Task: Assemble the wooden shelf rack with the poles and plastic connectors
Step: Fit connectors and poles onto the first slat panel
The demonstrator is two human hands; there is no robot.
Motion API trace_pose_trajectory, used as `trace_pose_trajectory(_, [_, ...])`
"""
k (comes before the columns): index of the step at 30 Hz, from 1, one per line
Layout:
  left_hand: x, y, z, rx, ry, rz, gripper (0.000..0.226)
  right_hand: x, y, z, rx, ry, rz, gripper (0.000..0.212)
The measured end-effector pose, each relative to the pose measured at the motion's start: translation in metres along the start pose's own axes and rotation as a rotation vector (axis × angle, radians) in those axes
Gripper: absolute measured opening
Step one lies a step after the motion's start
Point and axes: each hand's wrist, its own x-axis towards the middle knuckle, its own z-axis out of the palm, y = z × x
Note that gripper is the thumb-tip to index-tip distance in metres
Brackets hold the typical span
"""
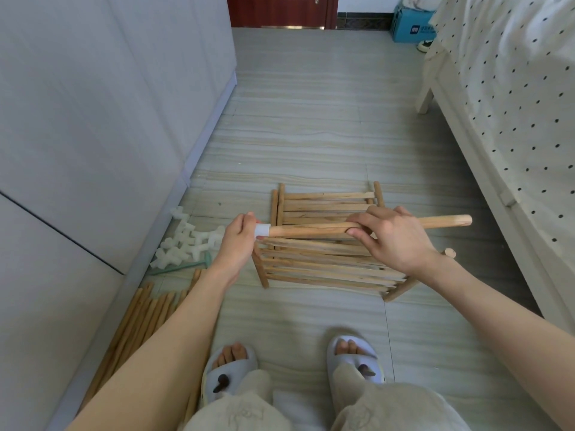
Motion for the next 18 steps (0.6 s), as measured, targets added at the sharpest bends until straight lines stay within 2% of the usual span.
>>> trace_pose_trajectory(7, [-0.001, -0.001, -0.001, 0.005, 0.002, -0.002, 0.030, 0.005, -0.005, 0.006, 0.064, -0.007, -0.013, 0.032])
trace_pose_trajectory(12, [0.000, -0.001, 0.000, 0.023, 0.001, -0.003, 0.031, 0.004, -0.007, 0.014, 0.102, 0.079, -0.009, 0.034])
trace_pose_trajectory(14, [0.000, -0.001, -0.001, 0.032, 0.000, 0.008, 0.031, 0.006, -0.015, 0.020, 0.104, 0.116, -0.004, 0.038])
trace_pose_trajectory(18, [-0.002, -0.006, -0.005, 0.040, -0.005, 0.028, 0.029, 0.017, -0.025, 0.034, 0.084, 0.063, 0.021, 0.058])
